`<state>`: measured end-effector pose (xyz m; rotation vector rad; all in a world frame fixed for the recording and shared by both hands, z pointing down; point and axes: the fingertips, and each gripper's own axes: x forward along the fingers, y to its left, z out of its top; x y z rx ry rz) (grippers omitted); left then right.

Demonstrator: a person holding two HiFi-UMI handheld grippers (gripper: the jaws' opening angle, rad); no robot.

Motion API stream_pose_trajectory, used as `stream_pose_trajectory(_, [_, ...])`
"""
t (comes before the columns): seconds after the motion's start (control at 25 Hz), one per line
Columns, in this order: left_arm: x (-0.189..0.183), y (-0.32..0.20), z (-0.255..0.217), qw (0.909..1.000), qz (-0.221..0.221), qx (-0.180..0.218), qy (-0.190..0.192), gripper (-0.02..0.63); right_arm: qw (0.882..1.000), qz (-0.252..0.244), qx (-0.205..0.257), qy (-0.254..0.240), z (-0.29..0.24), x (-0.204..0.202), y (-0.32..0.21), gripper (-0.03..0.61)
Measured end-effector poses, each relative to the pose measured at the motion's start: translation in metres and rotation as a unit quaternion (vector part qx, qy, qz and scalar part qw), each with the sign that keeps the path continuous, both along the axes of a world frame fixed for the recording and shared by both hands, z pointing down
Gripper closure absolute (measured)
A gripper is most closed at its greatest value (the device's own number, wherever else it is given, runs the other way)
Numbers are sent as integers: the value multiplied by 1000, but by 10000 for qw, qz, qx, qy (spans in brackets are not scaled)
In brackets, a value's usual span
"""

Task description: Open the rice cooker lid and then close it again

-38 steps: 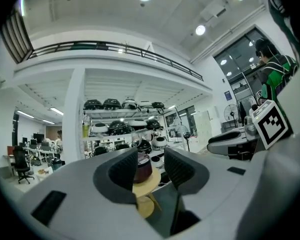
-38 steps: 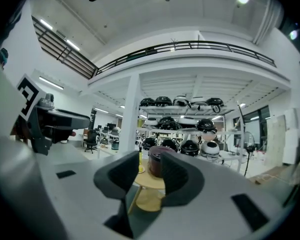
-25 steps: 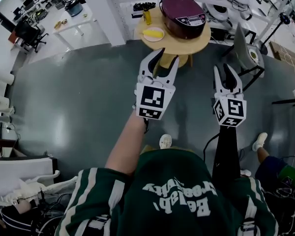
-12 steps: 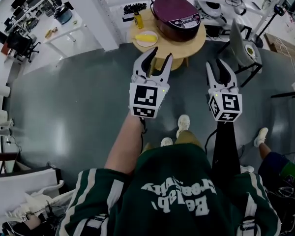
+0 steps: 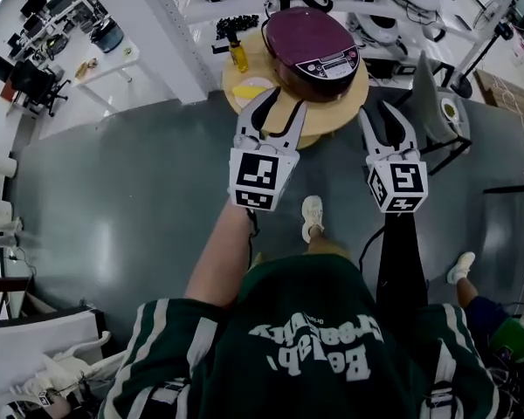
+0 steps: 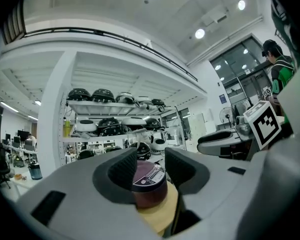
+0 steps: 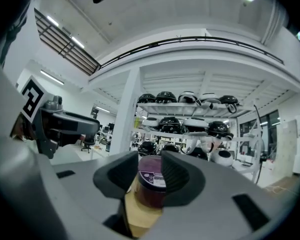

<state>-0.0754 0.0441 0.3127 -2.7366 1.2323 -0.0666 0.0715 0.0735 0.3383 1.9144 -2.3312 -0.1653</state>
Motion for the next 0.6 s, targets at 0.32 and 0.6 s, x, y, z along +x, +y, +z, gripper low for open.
stream_pose_trajectory(0.32, [43,-122,17,9996,-183,-228,5,453,9990,-383,-230,23,16,35,-128,431])
stream_pose_trajectory(0.6, [77,-204,33,9990,-309,-333,-40,453,9942,-878,-608,153,42,49,-213,426])
